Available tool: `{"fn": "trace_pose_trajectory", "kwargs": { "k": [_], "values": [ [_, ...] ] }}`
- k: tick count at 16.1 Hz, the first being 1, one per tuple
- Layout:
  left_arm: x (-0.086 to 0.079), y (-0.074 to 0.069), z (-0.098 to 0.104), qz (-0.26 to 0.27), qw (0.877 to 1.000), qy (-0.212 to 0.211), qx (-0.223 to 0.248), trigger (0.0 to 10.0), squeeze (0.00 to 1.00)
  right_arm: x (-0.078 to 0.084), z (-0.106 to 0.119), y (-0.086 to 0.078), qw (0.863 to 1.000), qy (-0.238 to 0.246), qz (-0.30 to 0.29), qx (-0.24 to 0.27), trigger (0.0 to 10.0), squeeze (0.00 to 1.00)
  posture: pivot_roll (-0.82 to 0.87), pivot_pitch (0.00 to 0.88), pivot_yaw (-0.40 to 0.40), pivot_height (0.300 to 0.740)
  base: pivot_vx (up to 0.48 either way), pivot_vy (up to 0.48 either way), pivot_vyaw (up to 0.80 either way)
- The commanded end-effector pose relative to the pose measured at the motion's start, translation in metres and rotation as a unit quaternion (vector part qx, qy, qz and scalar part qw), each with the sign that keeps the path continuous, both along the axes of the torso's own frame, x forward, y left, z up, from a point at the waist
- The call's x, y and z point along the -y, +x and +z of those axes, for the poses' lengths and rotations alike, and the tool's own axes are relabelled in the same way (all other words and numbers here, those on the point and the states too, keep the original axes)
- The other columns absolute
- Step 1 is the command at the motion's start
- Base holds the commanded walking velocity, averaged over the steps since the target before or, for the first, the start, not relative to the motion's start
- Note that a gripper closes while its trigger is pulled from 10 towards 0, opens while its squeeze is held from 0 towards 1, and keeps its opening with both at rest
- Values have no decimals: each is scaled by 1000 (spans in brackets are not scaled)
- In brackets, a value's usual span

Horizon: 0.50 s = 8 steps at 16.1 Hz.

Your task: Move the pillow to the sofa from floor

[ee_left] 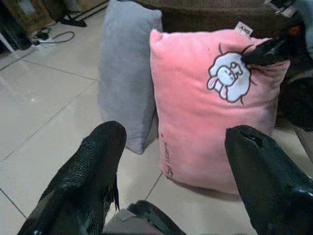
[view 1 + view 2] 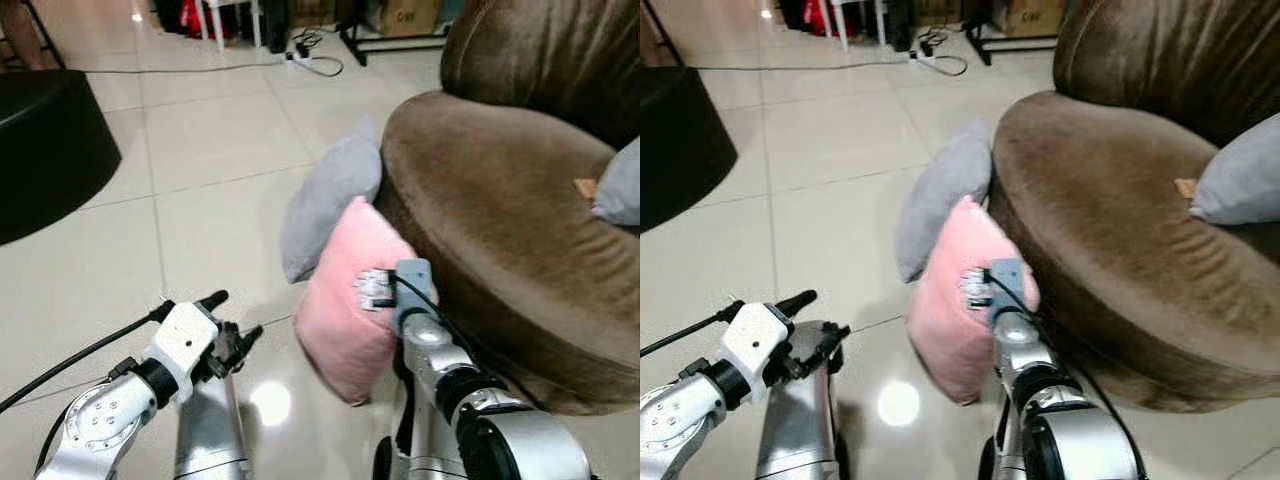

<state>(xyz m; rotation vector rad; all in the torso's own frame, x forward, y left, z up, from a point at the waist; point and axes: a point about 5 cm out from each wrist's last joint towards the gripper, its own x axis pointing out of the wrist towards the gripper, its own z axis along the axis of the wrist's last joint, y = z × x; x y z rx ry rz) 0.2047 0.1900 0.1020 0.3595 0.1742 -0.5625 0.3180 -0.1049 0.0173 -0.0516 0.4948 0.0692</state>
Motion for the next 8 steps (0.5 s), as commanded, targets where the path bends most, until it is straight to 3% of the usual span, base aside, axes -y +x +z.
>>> {"fn": "trace_pose_trajectory", "kwargs": {
  "k": [1,3,5,7,8],
  "values": [
    [-4,4,0,21,1000,1,16,10000,0,-12,3,-3,997,33,62,29,0,0,136,0,-47,400,0,0,0],
    [-6,7,2,37,999,-2,33,10000,0,-20,9,-6,988,54,121,73,0,0,114,0,-39,400,0,0,0],
    [-6,10,4,47,998,-6,46,10000,0,-19,23,-4,980,94,124,124,0,0,95,0,-33,400,0,0,0],
    [-5,12,5,55,997,-10,57,10000,0,-15,44,-1,968,120,125,179,0,0,78,0,-32,400,0,0,0],
    [-3,13,6,61,996,-13,66,10000,0,-9,72,-2,955,136,125,230,0,0,62,0,-34,400,0,0,0]
  ]
}}
